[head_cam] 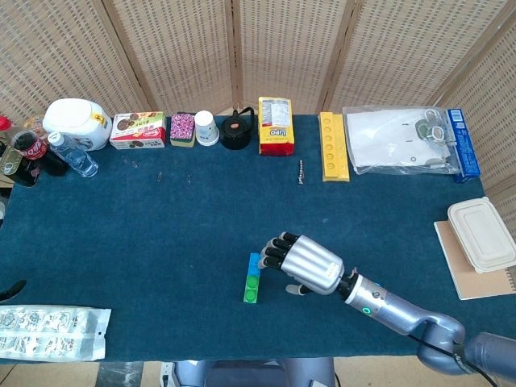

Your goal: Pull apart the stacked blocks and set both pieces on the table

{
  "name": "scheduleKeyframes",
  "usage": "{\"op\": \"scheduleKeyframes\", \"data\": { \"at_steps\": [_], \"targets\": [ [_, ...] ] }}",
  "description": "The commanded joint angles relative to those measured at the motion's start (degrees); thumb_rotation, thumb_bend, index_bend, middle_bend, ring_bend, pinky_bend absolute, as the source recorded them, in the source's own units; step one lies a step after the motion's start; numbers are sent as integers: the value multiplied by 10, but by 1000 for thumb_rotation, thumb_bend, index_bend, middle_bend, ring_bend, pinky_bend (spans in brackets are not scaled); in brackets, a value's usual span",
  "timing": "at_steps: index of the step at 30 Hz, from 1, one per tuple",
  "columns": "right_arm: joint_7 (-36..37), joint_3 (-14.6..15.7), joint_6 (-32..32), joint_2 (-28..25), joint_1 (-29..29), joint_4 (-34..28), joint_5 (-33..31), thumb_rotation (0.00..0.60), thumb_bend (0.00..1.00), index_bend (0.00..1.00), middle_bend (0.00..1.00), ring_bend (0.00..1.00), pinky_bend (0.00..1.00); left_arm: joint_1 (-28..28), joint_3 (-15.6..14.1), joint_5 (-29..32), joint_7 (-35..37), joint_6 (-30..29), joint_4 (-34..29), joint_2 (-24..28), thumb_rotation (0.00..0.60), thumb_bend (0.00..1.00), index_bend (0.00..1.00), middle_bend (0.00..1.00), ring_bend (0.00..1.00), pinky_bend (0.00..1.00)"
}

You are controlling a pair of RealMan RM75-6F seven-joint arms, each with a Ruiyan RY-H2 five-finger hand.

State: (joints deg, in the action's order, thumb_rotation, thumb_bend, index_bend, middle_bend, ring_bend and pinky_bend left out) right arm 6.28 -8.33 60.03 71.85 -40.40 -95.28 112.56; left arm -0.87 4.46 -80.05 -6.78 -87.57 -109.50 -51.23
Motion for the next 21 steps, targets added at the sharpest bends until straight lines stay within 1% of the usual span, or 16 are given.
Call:
{"op": "scheduleKeyframes", "data": {
  "at_steps": [1, 8, 21],
  "targets": [
    [-18, 1, -20, 22, -29, 17, 12, 600, 128, 356, 366, 321, 353, -1, -1, 4, 3, 4, 1, 2, 600, 145, 124, 149, 0, 0],
    [-61, 15, -54, 47, -81, 43, 34, 600, 99, 356, 366, 324, 353, 0, -4, 15, 12, 11, 7, 3, 600, 146, 124, 149, 0, 0],
    [-123, 45, -102, 78, -135, 55, 34, 600, 65, 355, 362, 312, 349, 6, -10, 25, 41, 18, 29, 0, 600, 145, 124, 148, 0, 0]
  ]
}}
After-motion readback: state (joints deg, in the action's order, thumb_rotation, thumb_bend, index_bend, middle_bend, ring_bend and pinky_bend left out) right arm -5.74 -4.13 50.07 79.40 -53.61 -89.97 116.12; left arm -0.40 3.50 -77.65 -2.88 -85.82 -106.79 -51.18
